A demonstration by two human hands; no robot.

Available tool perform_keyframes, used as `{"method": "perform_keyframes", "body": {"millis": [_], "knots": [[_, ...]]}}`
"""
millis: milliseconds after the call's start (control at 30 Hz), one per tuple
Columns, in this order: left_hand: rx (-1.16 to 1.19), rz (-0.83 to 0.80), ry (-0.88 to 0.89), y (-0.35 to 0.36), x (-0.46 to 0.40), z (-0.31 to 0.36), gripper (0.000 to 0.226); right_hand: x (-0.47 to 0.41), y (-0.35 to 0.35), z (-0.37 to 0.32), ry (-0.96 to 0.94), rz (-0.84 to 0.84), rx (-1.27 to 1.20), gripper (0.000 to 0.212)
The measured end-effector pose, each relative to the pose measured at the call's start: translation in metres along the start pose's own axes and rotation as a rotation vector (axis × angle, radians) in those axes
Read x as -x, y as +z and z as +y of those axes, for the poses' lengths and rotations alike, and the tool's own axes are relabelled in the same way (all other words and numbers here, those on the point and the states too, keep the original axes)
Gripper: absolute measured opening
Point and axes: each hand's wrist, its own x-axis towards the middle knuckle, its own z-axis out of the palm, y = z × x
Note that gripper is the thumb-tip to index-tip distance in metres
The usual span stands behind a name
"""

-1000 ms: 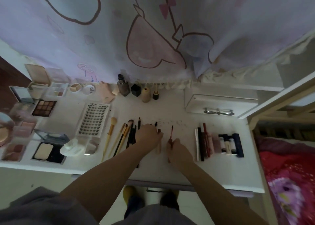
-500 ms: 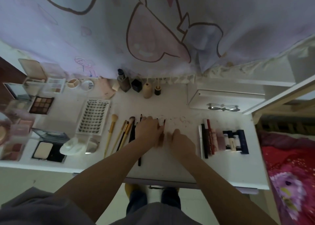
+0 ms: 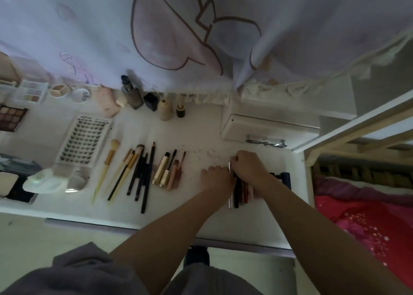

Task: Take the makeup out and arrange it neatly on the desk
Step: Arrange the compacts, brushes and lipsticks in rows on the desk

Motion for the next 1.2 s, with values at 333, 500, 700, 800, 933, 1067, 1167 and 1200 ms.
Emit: {"method": "perform_keyframes", "body": {"millis": [333,500,700,800,933,1067,1167,1200], "knots": [[0.196,0.106,0.053,-0.032,0.027,-0.040,0.026,0.016,-0.025,-0.028,-0.038,-0.319,-0.239,0.043],[0.121,0.225,0.173,-0.067,0.051,-0.073,0.024,0.039,-0.054,-0.053,-0.066,-0.434,-0.557,0.024],[-0.173,0.307,0.301,-0.104,0.076,-0.097,0.032,0.060,-0.072,-0.077,-0.153,-0.504,-0.474,0.039],[-0.220,0.309,0.281,-0.117,0.082,-0.097,0.037,0.066,-0.071,-0.084,-0.186,-0.463,-0.567,0.035],[-0.180,0.287,0.277,-0.123,0.082,-0.099,0.039,0.073,-0.072,-0.086,-0.253,-0.377,-0.553,0.021],[-0.177,0.302,0.294,-0.126,0.082,-0.103,0.037,0.079,-0.075,-0.087,-0.210,-0.341,-0.542,0.029],[-0.184,0.305,0.304,-0.128,0.083,-0.104,0.036,0.081,-0.076,-0.087,-0.234,-0.306,-0.510,0.027],[-0.172,0.301,0.299,-0.129,0.083,-0.105,0.035,0.081,-0.076,-0.087,-0.256,-0.302,-0.515,0.019]]}}
